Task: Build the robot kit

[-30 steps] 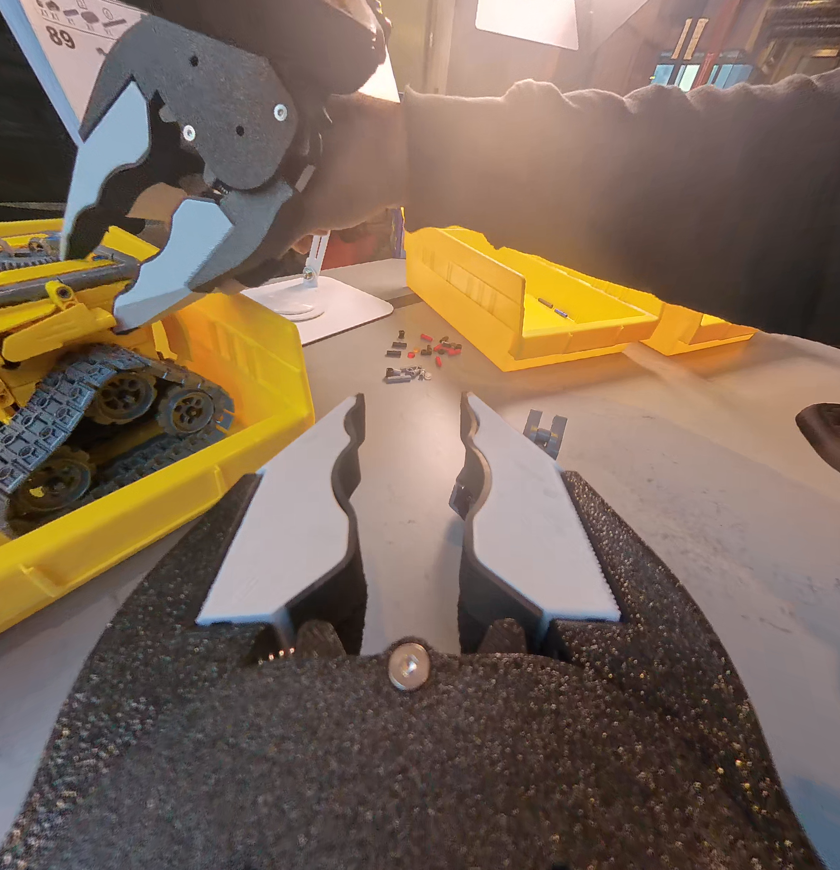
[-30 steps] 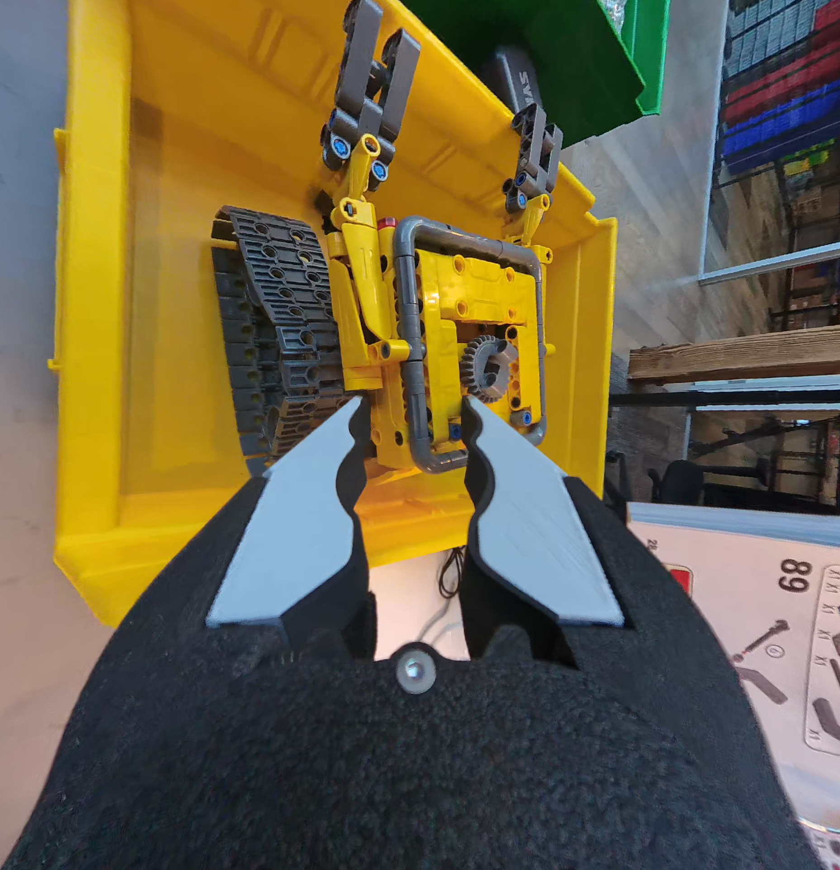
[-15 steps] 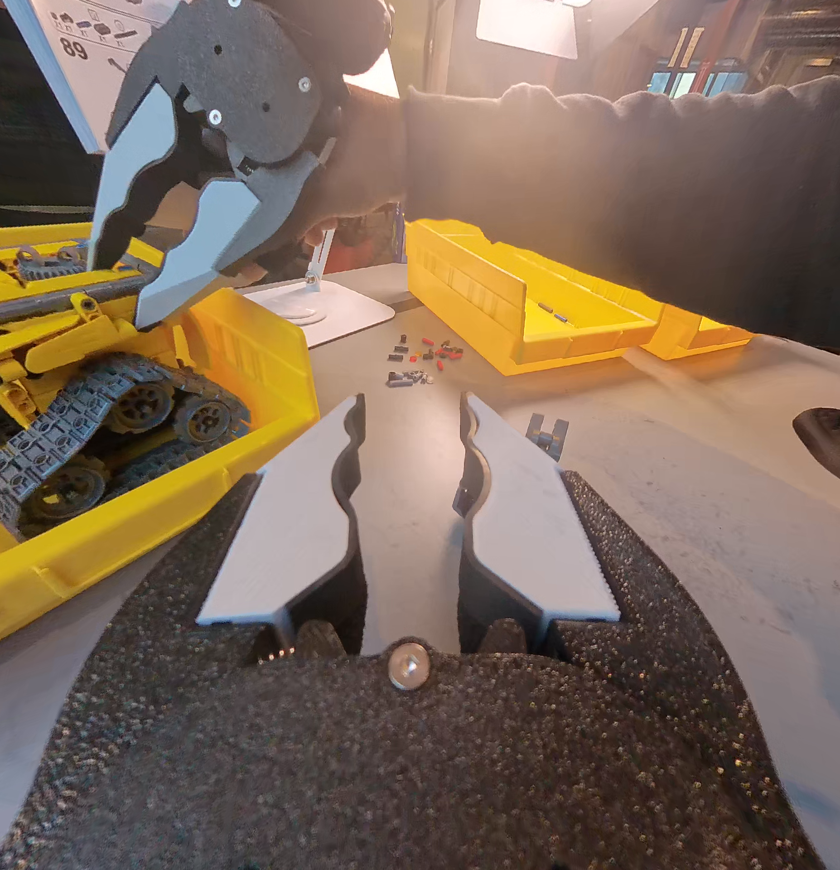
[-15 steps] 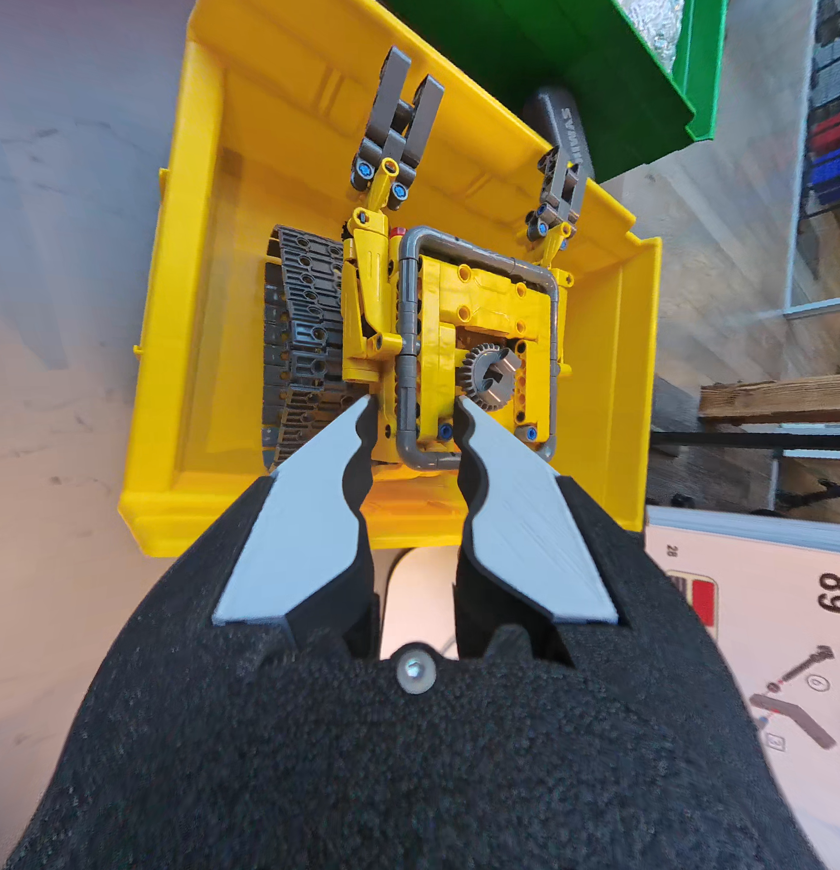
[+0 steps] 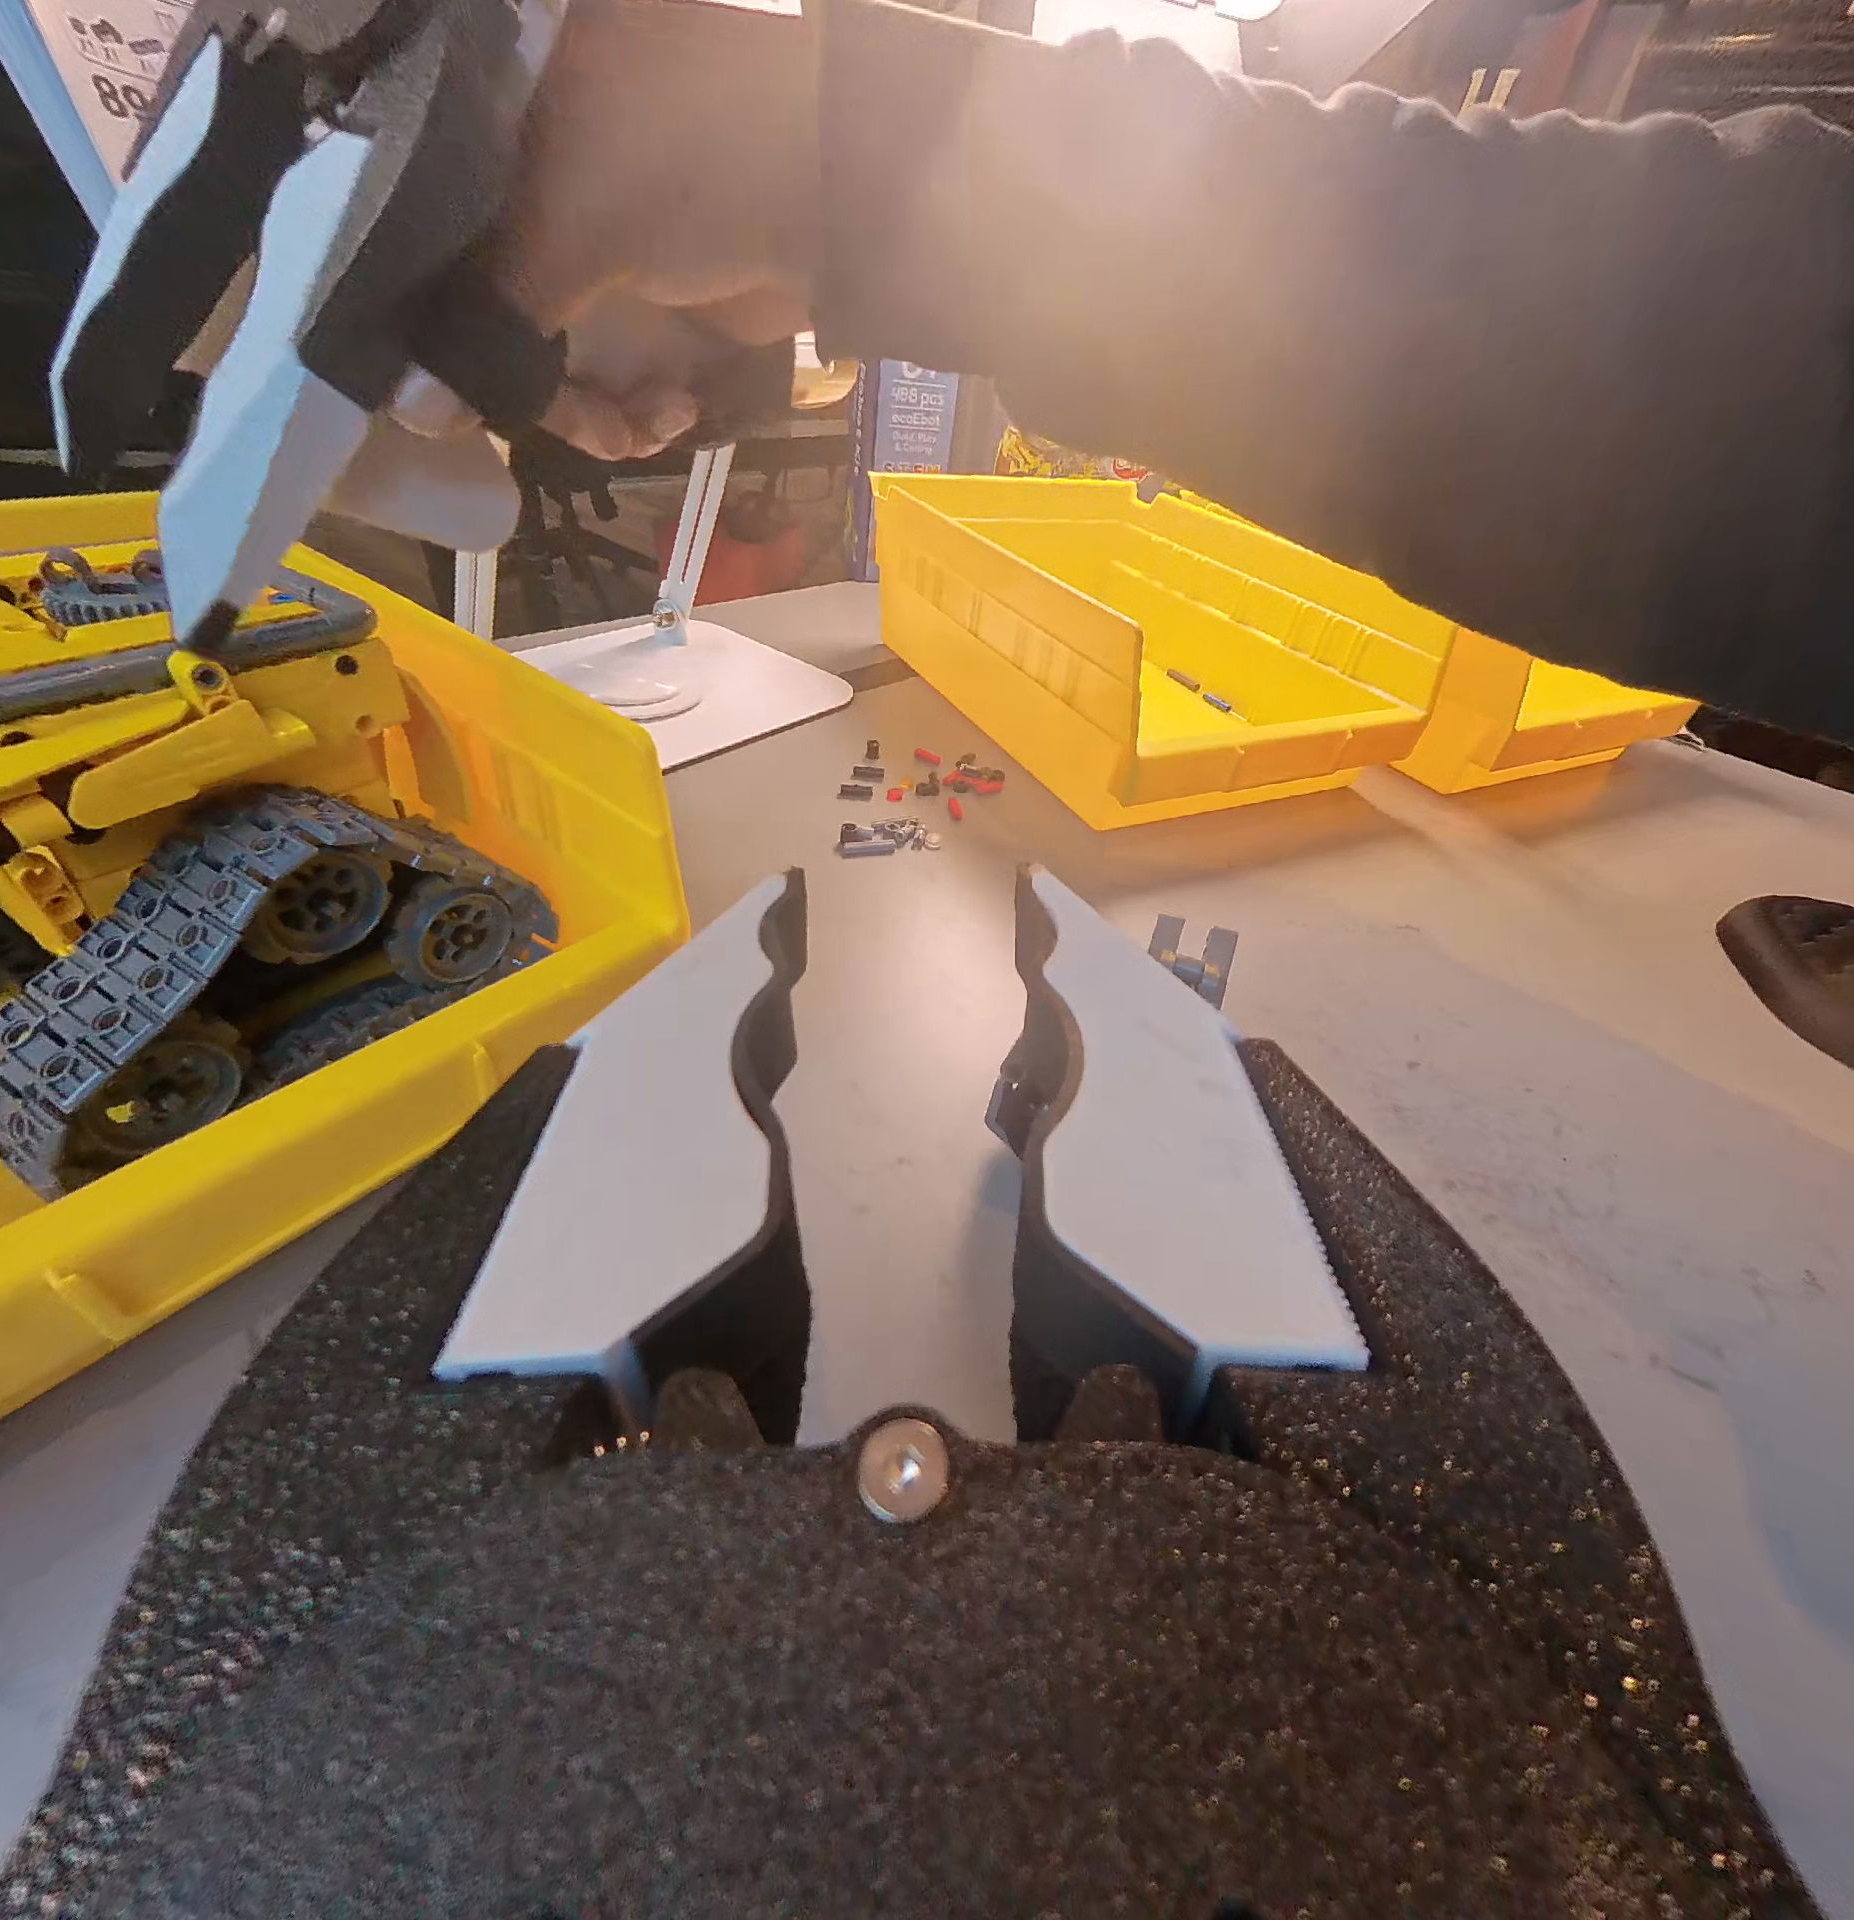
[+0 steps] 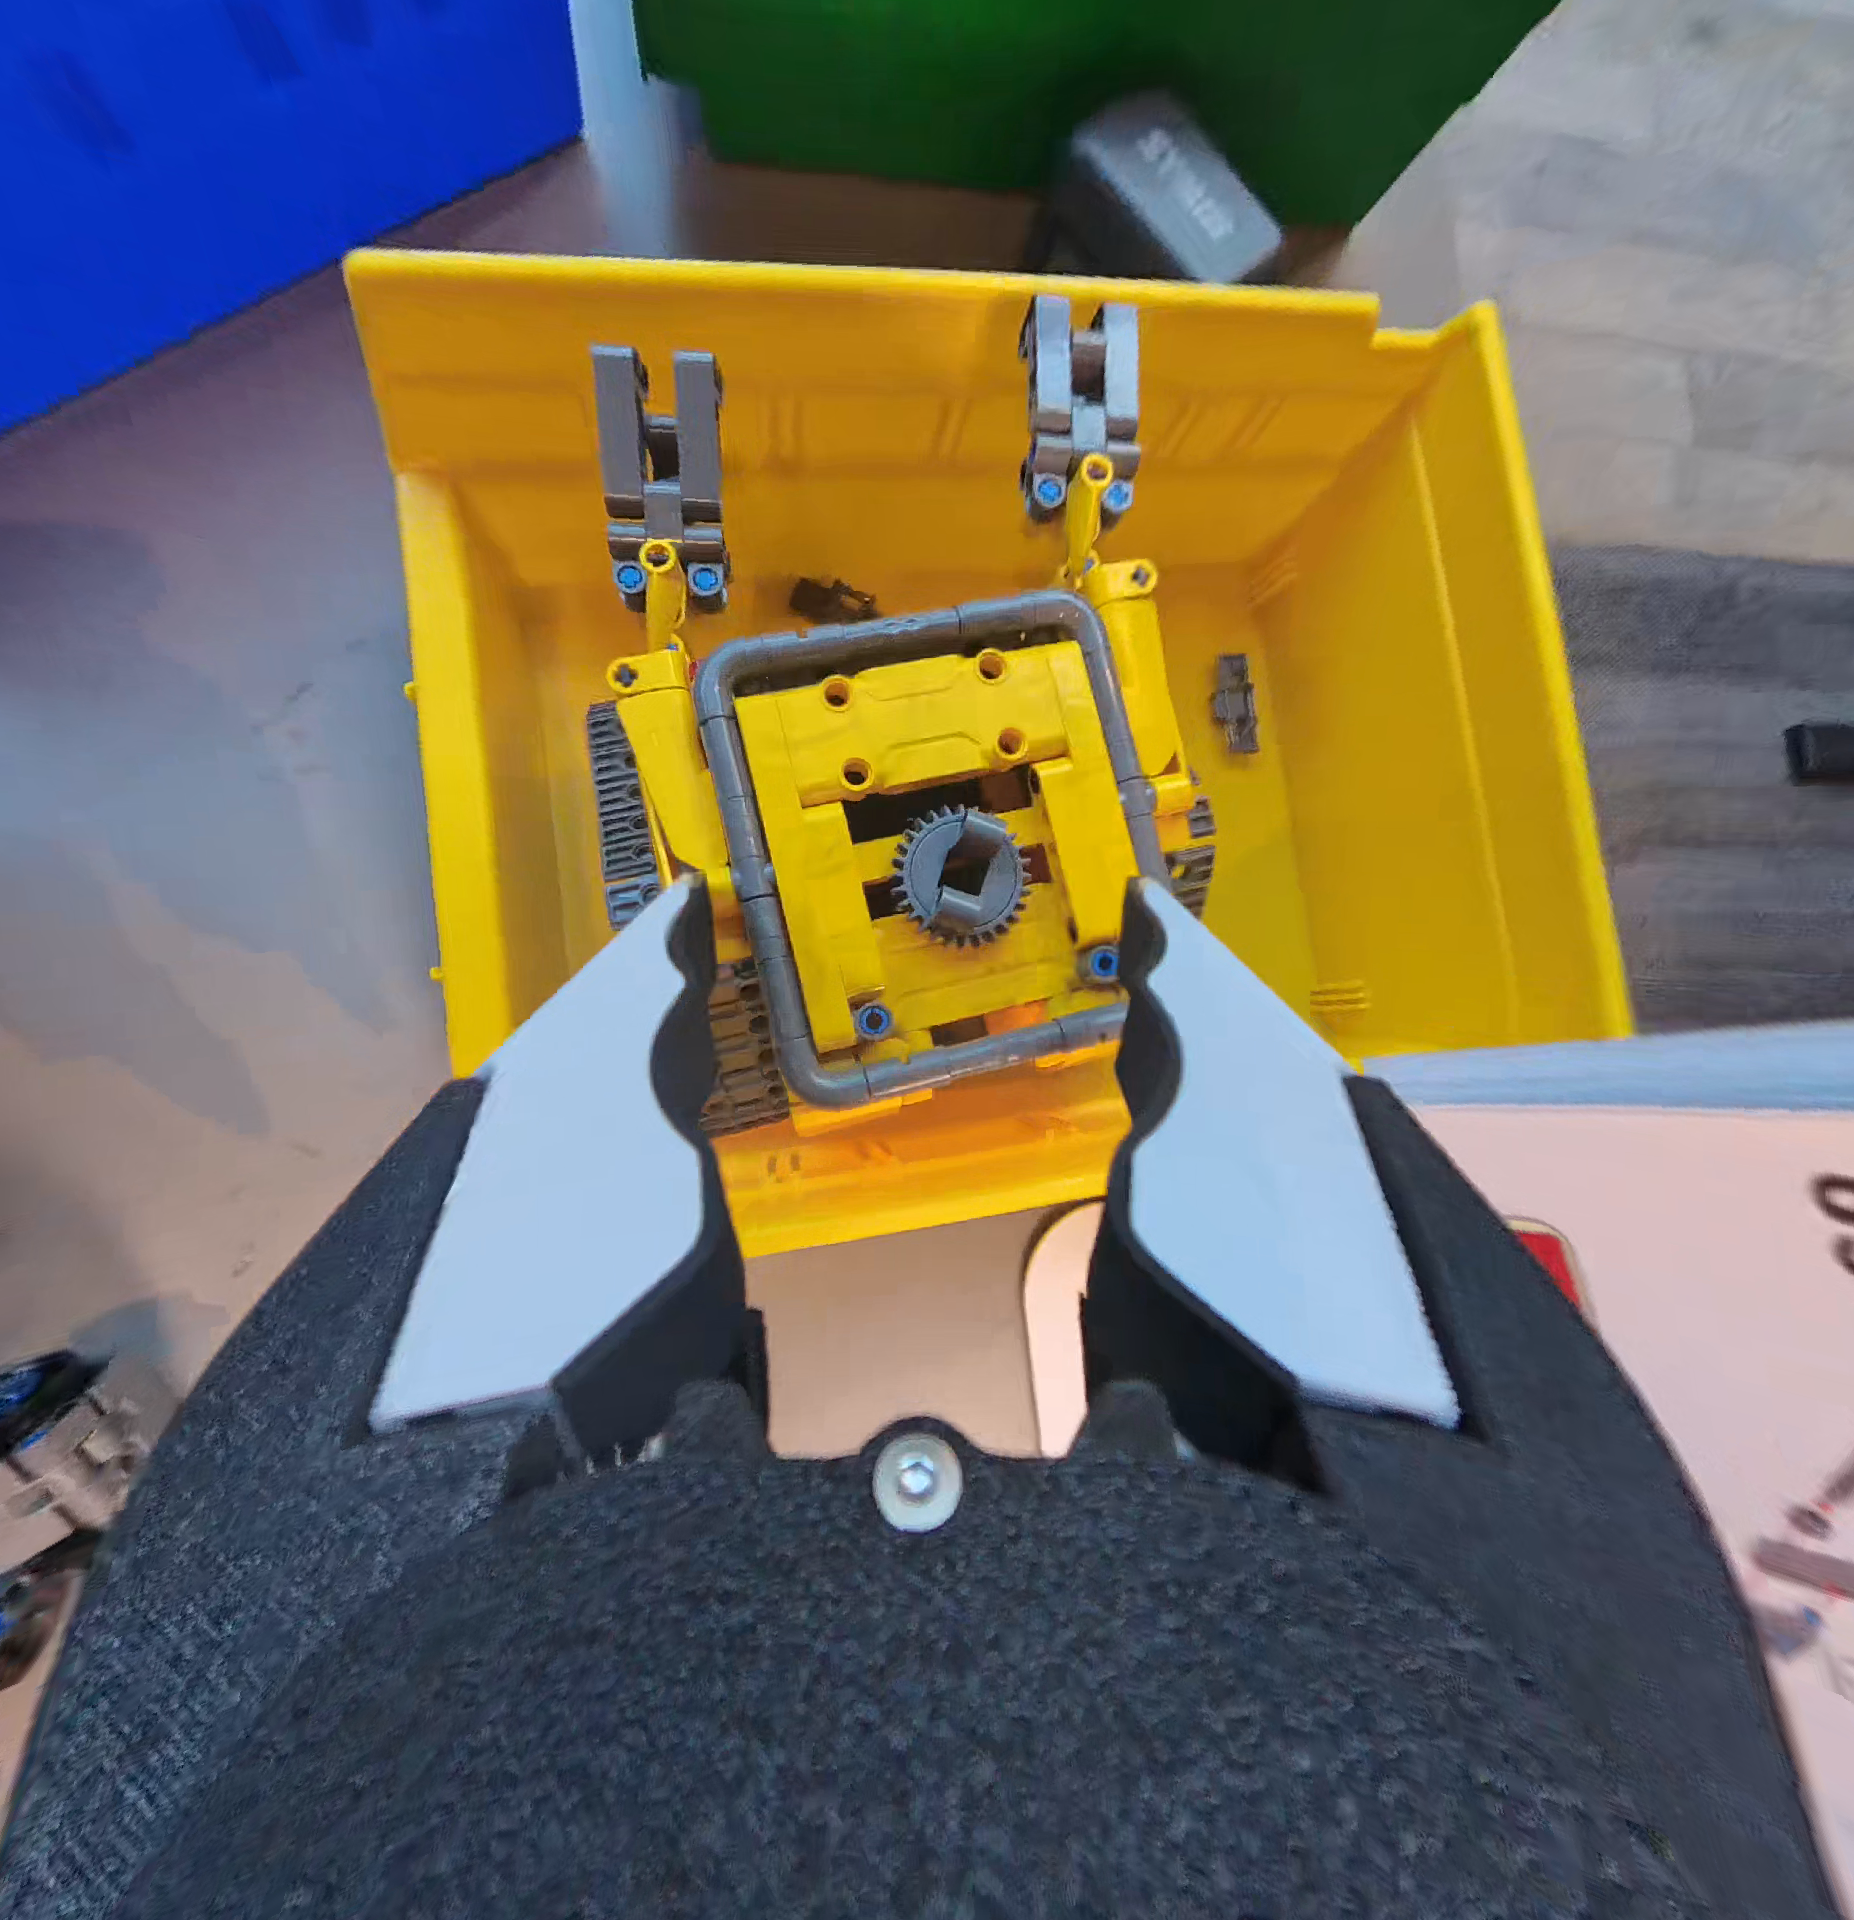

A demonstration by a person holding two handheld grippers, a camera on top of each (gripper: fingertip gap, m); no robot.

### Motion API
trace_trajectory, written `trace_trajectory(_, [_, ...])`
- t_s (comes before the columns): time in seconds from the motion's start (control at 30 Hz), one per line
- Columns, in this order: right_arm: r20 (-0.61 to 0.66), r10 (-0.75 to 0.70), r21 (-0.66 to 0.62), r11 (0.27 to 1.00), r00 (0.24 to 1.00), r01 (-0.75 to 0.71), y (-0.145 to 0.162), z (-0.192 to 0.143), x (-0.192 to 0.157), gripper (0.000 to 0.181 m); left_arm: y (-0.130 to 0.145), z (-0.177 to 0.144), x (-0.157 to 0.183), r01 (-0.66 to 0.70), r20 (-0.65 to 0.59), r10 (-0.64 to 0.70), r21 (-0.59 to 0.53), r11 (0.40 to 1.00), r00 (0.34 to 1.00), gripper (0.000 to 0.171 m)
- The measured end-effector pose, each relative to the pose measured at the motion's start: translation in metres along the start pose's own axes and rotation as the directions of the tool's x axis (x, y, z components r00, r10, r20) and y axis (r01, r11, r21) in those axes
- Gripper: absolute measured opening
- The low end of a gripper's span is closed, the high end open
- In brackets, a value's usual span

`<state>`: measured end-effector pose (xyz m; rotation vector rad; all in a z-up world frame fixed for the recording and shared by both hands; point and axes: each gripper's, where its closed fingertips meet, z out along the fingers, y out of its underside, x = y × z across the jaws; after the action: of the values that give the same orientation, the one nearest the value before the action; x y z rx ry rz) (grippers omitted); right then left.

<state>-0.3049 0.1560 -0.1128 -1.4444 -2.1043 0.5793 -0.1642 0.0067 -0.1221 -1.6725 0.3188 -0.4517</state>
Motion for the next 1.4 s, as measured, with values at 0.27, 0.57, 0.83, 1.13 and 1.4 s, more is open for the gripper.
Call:
trace_trajectory(0.27, [0.023,-0.025,-0.001,1.000,0.999,0.025,0.015,0.000,-0.003,0.066,-0.006,-0.006,-0.015,-0.029,0.071,0.028,0.010,1.000,0.997,0.043])
trace_trajectory(0.57, [-0.098,0.068,0.445,0.895,0.993,-0.017,0.010,-0.106,-0.065,0.078,-0.061,-0.008,-0.059,-0.072,0.140,0.095,-0.158,0.985,0.986,0.073])
trace_trajectory(0.83, [-0.028,0.289,0.566,0.794,0.957,-0.223,0.143,-0.180,-0.199,0.088,-0.043,0.038,-0.148,-0.360,-0.137,0.364,-0.654,0.665,0.921,0.113])
trace_trajectory(1.13, [-0.161,0.530,0.664,0.682,0.833,-0.306,0.242,-0.231,-0.229,0.081,0.008,0.080,-0.198,-0.356,-0.295,0.211,-0.857,0.372,0.932,0.137])
trace_trajectory(1.4, [-0.102,0.542,0.699,0.636,0.834,-0.328,0.244,-0.227,-0.227,0.076,0.003,0.073,-0.209,-0.377,-0.300,0.273,-0.875,0.302,0.914,0.122])
